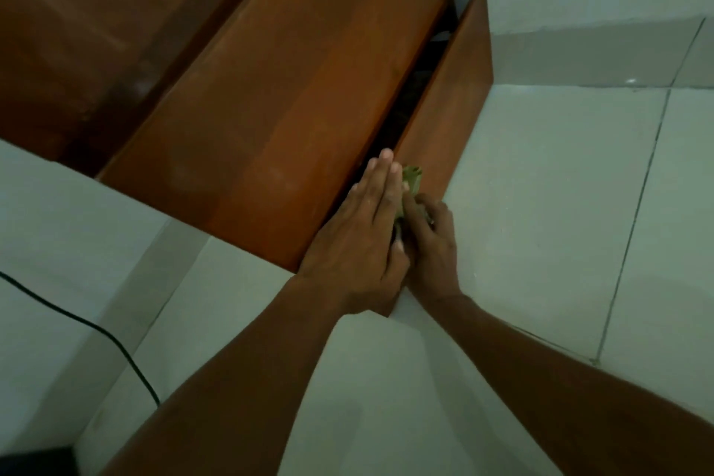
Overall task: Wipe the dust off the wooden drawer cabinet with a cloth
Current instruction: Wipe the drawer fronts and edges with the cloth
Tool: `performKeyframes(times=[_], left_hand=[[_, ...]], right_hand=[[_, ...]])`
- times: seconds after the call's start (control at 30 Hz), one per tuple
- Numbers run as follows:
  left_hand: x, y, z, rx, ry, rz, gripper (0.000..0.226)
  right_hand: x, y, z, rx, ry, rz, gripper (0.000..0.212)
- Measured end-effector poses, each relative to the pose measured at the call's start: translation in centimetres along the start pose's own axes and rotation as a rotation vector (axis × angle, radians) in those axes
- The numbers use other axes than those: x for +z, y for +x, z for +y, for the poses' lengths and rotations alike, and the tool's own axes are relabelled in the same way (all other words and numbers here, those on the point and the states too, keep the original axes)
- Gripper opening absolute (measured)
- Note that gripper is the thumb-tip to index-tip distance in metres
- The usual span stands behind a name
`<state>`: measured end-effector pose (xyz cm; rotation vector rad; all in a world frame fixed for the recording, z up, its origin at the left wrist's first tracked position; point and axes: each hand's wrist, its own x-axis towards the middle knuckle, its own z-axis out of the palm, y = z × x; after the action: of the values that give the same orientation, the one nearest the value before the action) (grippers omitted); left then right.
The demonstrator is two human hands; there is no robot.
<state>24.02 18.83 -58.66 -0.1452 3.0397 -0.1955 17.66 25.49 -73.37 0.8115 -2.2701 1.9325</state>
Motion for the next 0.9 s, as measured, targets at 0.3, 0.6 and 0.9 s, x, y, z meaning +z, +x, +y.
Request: performKeyframes(times=[0.3,0.6,0.9], left_hand=[[0.4,1.2,0.3,-0.008,-0.098,0.035,0.086],[0.7,0.8,0.4,-0.020,-0.078,0.059,0.080],[0.6,1.0,0.3,-0.048,-0.018,0.039,0.082]], right_hand=[[-2.0,13.1,4.2,0.461,0.015,0.247,0.041],[-0.1,-8.7,-2.9,0.234,0.216,0.040,0.030],[-0.4,6.2,2.1,0.472,0.022,0.319,0.021]])
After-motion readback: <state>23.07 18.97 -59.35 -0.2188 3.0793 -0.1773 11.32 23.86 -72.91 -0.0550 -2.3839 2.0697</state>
